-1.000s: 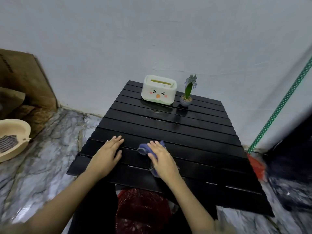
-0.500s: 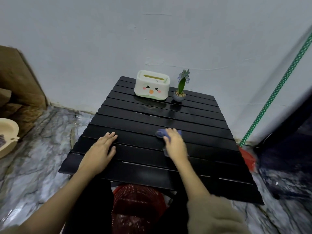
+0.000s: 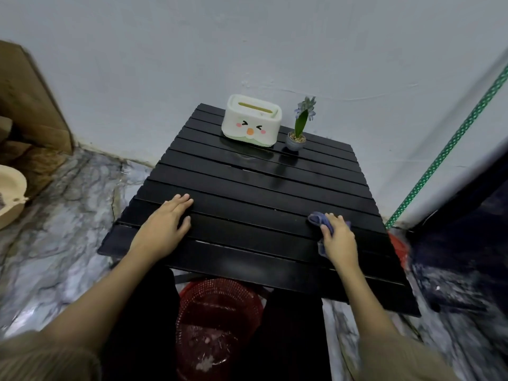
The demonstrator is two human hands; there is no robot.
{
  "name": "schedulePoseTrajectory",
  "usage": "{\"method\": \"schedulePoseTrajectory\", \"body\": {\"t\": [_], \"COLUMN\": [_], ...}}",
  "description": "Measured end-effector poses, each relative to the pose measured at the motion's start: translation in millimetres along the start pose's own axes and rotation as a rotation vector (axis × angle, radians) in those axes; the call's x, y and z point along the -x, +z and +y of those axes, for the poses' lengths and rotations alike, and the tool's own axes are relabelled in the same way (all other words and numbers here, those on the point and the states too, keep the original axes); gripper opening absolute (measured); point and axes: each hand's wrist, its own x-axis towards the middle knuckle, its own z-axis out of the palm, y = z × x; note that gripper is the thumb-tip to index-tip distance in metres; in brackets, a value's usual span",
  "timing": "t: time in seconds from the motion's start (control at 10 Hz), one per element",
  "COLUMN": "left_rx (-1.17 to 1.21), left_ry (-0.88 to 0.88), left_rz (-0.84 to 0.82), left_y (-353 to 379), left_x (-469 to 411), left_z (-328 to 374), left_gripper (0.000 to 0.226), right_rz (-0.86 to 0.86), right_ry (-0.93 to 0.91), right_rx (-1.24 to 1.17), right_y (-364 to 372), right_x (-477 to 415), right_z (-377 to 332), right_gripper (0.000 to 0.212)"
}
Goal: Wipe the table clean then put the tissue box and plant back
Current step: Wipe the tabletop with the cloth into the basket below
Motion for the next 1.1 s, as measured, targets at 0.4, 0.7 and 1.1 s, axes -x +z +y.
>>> {"method": "schedulePoseTrajectory", "body": {"t": [0.4,0.7,1.1], "left_rx": [0.016,0.011,0.019], "left_ry": [0.004,0.010,0.003], "left_rz": [0.006,0.007,0.014], "left_y": [-0.8,0.1,-2.5], "left_x": [2.0,0.9,1.7], "left_z": [-0.3,-1.8,1.0], "left_gripper": [0.044,0.044,0.045], "right_rz": [-0.308,0.096,-0.276], "right_ry": [-0.504,0.218,-0.407], "right_rx": [-0.052,0.118,0.015], "right_y": [50.5,-64.1,4.4], "right_x": [77.6,4.0,15.0], "right_z": [-70.6,82.9,-4.2], "right_gripper": [0.042,0.034,0.041]}}
